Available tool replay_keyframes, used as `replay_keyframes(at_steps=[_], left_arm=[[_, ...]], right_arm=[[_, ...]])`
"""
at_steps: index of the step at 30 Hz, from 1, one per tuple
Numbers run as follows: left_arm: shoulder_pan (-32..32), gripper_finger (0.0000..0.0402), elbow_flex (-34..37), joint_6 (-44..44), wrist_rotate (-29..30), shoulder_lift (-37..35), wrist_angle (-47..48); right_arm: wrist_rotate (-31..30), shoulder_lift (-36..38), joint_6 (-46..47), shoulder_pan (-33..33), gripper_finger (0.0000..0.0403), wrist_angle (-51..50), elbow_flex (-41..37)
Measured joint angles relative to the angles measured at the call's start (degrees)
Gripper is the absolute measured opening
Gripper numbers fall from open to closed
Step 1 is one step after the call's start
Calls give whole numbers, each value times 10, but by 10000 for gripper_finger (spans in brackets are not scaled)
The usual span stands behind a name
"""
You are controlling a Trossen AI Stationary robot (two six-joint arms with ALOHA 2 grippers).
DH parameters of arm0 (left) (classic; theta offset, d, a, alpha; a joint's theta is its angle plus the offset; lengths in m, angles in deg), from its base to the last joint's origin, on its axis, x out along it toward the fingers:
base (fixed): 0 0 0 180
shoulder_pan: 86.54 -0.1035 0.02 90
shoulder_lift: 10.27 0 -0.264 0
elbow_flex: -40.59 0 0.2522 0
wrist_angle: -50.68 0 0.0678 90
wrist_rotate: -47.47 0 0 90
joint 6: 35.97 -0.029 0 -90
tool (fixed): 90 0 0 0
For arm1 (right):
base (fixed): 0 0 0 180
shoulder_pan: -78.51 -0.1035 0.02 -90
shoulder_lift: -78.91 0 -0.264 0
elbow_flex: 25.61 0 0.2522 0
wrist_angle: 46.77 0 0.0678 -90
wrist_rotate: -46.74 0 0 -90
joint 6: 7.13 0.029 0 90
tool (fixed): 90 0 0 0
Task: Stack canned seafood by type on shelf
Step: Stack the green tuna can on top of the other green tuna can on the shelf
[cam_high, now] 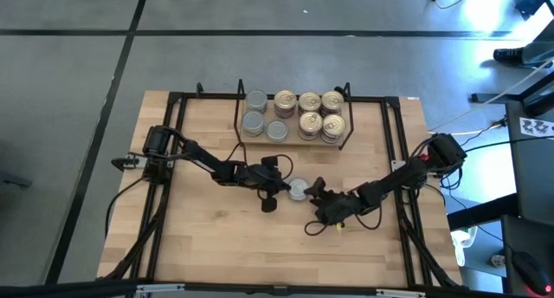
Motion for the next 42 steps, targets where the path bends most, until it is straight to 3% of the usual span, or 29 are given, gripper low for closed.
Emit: replay_keyframes(at_steps=[9, 23, 38, 42], left_arm=[[0, 4, 0, -5, 0, 0, -4], [-1, 2, 1, -7, 2, 0, -4], [-3, 4, 0, -11, -1, 1, -7], [-3, 2, 0, -11, 0, 1, -7]], right_arm=[[-19, -38, -58, 23, 259, 39, 3], [65, -39, -72, 86, 259, 66, 2], [32, -46, -72, 102, 259, 128, 2], [36, -50, -65, 102, 233, 124, 2]])
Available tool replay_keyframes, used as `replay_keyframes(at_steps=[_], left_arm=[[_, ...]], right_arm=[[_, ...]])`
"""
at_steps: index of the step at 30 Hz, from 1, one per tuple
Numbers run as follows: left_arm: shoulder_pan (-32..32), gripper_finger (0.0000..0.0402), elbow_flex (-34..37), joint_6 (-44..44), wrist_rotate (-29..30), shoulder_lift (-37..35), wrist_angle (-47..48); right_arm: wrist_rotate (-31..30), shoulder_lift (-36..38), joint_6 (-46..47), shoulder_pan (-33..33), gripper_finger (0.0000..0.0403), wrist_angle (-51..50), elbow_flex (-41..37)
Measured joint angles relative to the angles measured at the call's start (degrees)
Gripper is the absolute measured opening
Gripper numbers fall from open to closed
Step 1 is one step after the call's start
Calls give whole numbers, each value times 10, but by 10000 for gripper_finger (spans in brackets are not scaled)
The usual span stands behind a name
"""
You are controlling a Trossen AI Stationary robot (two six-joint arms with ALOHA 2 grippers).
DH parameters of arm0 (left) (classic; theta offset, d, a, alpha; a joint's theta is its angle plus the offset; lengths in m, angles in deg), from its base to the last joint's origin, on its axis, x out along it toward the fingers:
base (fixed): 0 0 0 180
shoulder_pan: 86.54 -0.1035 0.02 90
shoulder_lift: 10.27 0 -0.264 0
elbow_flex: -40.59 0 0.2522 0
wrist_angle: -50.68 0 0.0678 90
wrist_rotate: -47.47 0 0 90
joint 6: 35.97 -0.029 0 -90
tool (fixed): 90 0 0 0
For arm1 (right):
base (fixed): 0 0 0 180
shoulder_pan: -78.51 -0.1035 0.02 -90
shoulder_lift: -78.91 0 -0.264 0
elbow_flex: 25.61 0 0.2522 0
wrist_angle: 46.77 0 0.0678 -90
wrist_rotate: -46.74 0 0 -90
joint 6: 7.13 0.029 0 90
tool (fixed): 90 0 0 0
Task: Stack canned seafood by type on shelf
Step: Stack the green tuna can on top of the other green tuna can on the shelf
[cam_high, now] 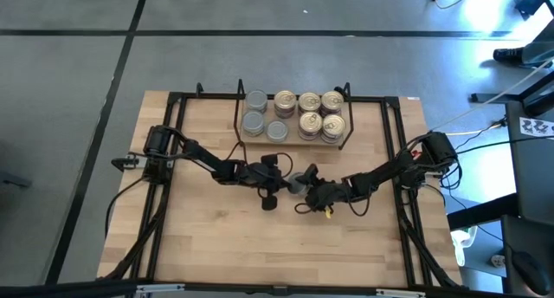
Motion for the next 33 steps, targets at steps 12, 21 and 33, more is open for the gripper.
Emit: replay_keyframes(at_steps=[12, 21, 33], left_arm=[[-2, 7, 0, 8, 10, -63, 92], [24, 4, 2, 43, 62, -219, 387], [100, 4, 81, 92, 137, -329, 435]], right_arm=[[10, 11, 135, -1, 130, 1, 0], [-58, 68, 183, 0, 130, -98, 61], [-85, 63, 180, 85, 130, -201, 241]])
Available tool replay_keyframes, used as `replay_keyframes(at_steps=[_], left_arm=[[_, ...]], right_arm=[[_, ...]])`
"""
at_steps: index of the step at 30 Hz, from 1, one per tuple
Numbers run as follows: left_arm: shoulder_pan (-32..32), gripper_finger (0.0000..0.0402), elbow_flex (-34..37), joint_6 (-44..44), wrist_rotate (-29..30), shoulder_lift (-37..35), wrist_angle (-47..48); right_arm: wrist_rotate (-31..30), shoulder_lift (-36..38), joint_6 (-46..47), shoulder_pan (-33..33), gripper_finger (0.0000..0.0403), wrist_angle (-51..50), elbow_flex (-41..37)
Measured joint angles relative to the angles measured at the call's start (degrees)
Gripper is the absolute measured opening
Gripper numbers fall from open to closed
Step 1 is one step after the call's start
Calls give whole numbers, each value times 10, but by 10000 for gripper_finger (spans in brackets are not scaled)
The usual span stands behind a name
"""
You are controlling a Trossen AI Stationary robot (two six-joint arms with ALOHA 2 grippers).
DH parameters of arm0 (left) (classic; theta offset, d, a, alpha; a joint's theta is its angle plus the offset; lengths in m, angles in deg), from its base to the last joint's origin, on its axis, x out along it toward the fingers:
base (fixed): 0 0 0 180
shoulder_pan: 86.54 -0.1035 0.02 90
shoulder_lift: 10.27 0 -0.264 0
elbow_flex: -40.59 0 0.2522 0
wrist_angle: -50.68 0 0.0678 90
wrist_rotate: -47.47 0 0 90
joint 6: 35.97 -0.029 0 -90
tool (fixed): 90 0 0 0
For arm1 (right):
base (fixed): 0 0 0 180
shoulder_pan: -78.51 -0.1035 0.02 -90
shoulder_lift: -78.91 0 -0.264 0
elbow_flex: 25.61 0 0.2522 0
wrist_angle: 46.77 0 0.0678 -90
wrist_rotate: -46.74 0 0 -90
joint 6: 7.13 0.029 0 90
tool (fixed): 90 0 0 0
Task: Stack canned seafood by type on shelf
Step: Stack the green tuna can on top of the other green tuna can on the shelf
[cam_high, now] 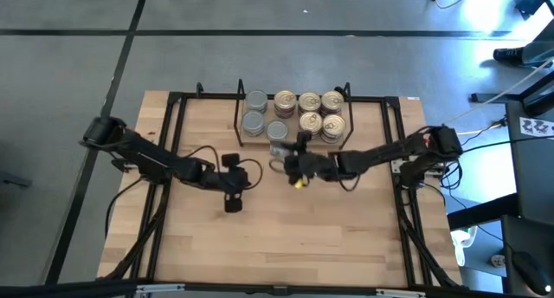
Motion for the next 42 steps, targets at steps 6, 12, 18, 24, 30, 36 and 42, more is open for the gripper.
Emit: replay_keyframes(at_steps=[6, 12, 18, 24, 30, 36, 42], left_arm=[[23, 4, 74, 48, 17, -53, -54], [28, 2, 108, 60, 21, -76, -70], [27, 6, 107, 62, 23, -76, -77], [27, 7, 107, 63, 23, -76, -72], [27, 7, 107, 64, 23, -76, -71], [27, 7, 107, 64, 23, -76, -74], [27, 7, 107, 66, 23, -76, -74]], right_arm=[[29, -19, -5, 75, 130, 16, 24], [56, -69, -5, 138, 130, 67, 28], [82, -110, -4, 181, 131, 90, 28], [85, -129, -4, 188, 140, 115, 29], [85, -129, -9, 188, 137, 115, 28], [125, -129, 0, 188, 186, 116, 28], [124, -129, 54, 188, 245, 101, 28]])
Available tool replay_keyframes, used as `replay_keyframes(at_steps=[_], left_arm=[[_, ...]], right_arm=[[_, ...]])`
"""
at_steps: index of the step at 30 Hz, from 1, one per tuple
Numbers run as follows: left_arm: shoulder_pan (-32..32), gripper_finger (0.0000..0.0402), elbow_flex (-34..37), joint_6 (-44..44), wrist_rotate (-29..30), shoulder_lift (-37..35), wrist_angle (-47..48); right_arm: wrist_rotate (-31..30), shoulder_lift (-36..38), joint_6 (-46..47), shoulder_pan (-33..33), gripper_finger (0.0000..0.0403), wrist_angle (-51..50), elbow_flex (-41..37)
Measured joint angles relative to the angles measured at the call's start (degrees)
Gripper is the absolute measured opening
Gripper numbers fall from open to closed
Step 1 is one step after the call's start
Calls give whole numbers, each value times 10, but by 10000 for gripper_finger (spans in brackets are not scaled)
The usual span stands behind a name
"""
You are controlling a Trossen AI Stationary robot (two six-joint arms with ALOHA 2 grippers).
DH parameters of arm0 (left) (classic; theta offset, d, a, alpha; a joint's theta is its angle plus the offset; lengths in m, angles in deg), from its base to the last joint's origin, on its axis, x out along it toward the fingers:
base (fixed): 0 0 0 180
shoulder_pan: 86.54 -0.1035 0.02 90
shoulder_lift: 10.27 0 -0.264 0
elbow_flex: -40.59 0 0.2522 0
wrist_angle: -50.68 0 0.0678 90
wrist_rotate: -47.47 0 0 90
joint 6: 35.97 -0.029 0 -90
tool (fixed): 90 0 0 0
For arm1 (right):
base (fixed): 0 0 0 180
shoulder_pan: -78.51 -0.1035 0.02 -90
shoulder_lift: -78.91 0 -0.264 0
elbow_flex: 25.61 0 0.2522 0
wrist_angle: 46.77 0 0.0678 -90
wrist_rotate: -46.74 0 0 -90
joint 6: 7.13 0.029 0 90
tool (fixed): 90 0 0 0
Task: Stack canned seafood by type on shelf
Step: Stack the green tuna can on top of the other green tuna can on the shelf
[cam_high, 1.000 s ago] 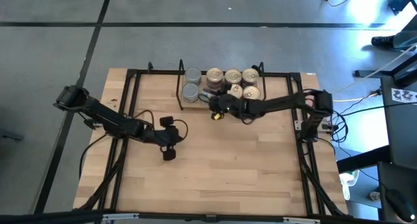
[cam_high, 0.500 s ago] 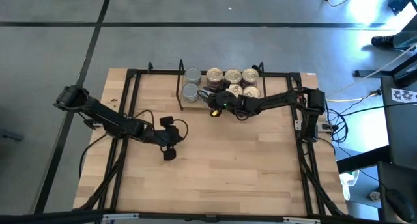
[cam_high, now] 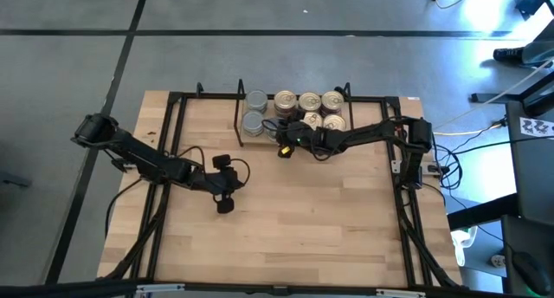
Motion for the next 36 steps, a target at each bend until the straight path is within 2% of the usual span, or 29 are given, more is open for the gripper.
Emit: replay_keyframes(at_steps=[8, 20, 26, 36], left_arm=[[0, 7, 0, 0, 0, 0, 0], [1, 8, 0, -1, 0, 0, 1], [1, 8, 0, -2, 0, 0, 1], [1, 8, 0, 2, 0, 0, 1]], right_arm=[[0, 0, 38, 0, 268, -13, 1], [5, 1, 79, 0, 268, -189, 85], [14, 1, 132, 0, 268, -273, 121], [18, 1, 206, 0, 268, -275, 125]])
